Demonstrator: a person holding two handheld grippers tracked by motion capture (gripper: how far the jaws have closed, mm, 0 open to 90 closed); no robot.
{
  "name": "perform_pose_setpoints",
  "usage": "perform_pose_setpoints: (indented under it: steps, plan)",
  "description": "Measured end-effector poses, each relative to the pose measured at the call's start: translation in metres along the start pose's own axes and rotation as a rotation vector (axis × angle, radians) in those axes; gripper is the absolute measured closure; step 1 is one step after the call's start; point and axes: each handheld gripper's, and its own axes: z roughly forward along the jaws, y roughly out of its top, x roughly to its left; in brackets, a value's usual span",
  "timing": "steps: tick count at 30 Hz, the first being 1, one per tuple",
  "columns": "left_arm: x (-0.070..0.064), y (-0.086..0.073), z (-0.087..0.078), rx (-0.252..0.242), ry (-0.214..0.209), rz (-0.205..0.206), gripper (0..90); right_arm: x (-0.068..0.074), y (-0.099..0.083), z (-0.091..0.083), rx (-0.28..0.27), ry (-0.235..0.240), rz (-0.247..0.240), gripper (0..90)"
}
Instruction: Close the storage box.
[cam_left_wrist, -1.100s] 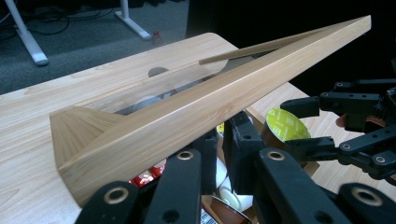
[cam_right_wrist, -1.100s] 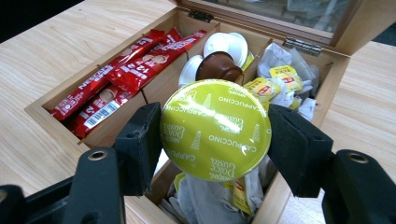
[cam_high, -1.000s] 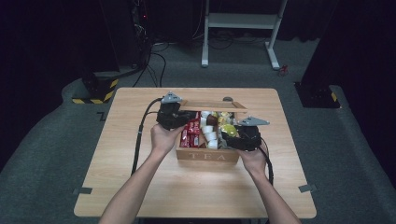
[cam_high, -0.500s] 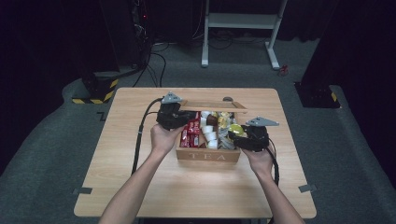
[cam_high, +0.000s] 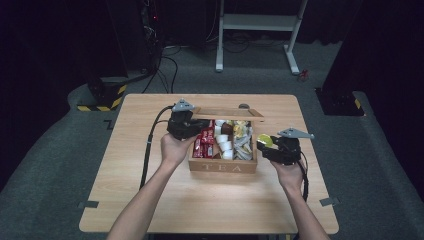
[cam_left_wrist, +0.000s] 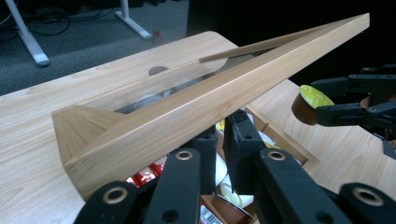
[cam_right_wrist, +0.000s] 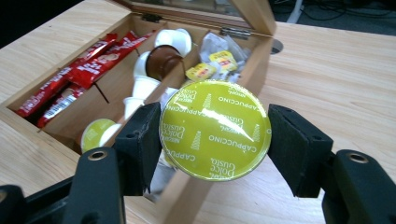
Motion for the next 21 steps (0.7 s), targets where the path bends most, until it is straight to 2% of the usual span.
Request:
perform_pose_setpoints:
  steps: [10, 21]
  plan:
    - [0.0, -0.001, -0.001, 0.002, -0.005, -0.002, 83.1, -0.017, -0.013, -0.005, 0.008, -0.049, 0.046, 37.6]
    - [-0.001, -0.001, -0.001, 0.004, -0.004, 0.0, 82.8, -0.036, -0.026, -0.003, 0.032, -0.096, 0.071, 37.6]
